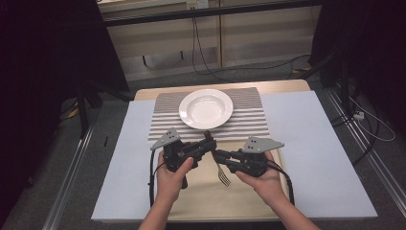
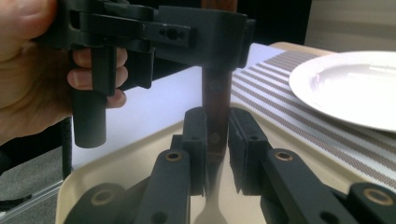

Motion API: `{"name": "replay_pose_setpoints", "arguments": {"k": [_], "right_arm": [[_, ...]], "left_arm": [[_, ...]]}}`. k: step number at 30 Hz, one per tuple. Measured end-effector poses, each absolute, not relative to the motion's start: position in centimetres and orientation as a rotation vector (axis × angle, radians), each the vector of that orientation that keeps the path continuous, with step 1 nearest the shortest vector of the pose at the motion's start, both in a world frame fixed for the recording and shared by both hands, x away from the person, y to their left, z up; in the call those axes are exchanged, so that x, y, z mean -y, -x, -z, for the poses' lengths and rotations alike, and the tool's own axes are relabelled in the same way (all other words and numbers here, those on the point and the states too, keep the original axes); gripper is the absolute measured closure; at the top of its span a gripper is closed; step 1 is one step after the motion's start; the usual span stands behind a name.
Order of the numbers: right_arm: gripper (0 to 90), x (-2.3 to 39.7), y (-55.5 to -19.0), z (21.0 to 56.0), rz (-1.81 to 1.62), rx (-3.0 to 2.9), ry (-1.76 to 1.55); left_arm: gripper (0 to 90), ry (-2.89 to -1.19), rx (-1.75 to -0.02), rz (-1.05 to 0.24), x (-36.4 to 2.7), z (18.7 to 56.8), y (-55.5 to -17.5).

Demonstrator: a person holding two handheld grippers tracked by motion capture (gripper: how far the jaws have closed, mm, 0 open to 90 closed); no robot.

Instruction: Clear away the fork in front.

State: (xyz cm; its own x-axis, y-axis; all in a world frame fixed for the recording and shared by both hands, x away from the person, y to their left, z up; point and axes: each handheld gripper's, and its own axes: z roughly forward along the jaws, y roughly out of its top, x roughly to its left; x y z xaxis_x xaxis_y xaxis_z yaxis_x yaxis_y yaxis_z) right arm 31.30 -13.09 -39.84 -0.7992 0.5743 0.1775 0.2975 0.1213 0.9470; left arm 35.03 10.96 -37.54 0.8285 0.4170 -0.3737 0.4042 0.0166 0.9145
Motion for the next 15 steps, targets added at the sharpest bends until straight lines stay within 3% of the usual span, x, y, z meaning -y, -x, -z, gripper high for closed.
{"name": "replay_pose_setpoints", "arguments": {"k": [15], "right_arm": [[51.4,16.6,-31.3,41.3,-1.651,-2.145,-0.904]], "left_arm": [[78.7,-1.655,-0.715,0.059,-14.5,37.6,-35.7]]}}
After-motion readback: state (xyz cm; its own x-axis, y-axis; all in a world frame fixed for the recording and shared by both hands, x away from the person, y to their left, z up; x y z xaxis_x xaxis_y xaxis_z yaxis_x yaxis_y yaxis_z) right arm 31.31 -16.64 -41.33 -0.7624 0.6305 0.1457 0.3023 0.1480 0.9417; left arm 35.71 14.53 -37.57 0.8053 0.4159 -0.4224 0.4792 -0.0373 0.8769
